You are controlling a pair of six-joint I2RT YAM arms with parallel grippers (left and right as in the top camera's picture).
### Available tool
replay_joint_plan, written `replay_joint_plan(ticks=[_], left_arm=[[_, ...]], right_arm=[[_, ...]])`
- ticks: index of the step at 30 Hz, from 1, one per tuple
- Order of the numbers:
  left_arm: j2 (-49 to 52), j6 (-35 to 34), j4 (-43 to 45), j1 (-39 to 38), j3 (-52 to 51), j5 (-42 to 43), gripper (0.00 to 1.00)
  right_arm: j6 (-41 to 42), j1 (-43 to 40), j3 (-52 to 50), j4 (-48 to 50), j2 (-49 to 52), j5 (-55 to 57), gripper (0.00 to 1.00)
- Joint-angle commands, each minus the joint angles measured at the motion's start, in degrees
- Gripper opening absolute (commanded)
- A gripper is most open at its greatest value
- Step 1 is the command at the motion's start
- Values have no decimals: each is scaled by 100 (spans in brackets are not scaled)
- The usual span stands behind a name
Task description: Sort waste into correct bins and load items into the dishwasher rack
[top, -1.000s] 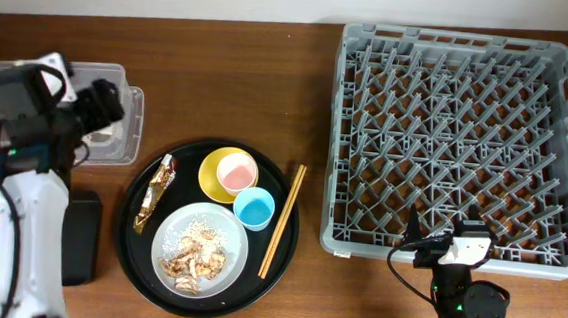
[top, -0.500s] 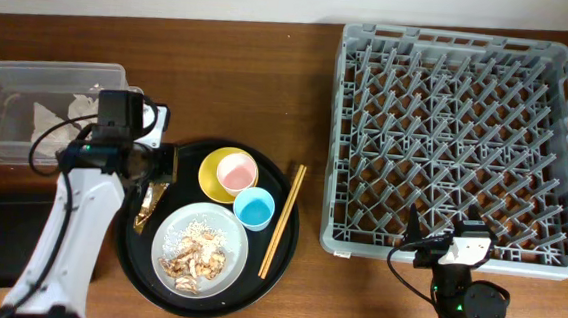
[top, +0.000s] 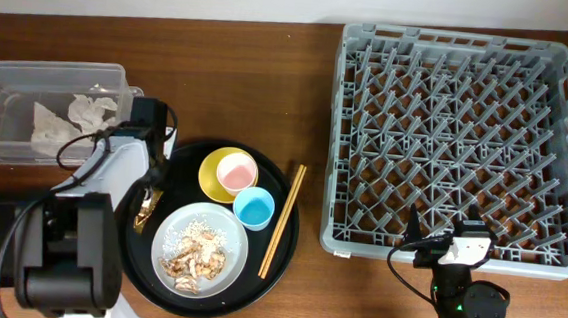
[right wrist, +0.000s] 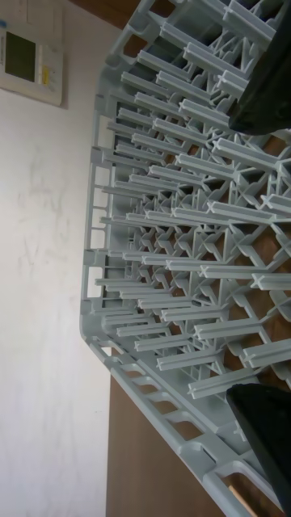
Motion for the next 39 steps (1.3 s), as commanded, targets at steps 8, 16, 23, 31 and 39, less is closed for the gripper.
replay_joint_plan(ticks=[8,16,23,31,39], left_arm=[[-221,-369,-433,-7,813,334,0],[-1147,-776,2114,734,1537,236,0],[-649,-1539,3018,2059,1537,118,63],[-876,-3101,3036,2520,1537,3108,99],[-2472,-3101,2973,2859,1537,4358,93]], right_arm=[[4,-37,-42,-24,-28,68,98],[2,-37,-42,-24,-28,70,98],[2,-37,-42,-24,-28,68,98],[4,-37,-42,-24,-28,68,98],[4,-37,-42,-24,-28,70,98]])
